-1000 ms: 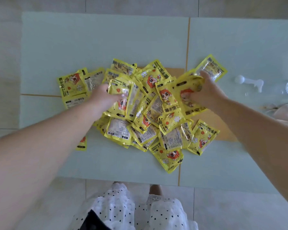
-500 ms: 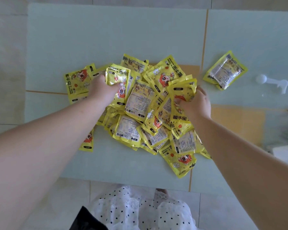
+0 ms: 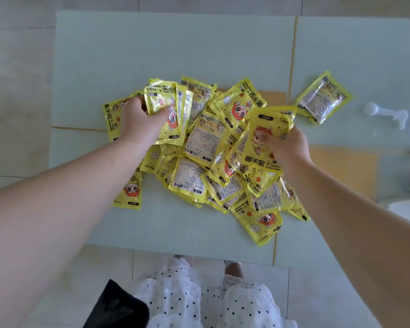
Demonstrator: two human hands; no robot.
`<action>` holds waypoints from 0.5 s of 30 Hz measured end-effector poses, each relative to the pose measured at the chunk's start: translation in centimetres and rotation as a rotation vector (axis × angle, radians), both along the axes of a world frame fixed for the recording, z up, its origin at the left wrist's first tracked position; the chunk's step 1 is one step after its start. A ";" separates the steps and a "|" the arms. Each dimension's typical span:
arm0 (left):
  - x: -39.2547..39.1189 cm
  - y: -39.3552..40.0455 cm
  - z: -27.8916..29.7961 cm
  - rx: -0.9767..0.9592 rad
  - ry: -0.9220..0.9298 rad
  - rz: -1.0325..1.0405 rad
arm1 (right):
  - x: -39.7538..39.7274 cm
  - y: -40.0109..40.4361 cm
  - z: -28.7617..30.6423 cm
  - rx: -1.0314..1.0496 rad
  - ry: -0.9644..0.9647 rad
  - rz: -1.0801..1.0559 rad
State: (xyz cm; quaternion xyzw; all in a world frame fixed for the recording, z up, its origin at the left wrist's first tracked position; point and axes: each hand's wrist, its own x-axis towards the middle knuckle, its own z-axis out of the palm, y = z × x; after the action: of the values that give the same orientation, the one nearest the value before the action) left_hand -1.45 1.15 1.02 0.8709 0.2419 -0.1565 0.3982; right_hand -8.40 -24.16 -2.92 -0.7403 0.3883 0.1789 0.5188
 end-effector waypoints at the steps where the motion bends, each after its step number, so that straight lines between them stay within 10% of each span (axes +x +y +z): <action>1: -0.1 0.2 0.5 -0.028 0.011 0.019 | -0.3 0.0 0.6 0.036 -0.008 -0.008; 15: -8.8 -8.7 3.7 -0.447 0.345 -0.271 | -15.6 -1.8 6.3 0.406 -0.172 -0.664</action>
State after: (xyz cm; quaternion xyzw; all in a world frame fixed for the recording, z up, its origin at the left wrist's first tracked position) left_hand -10.24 -7.55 4.74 0.7467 0.1471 -0.4031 0.5083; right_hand -24.04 -25.98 3.33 -0.4694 0.5185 0.0120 0.7146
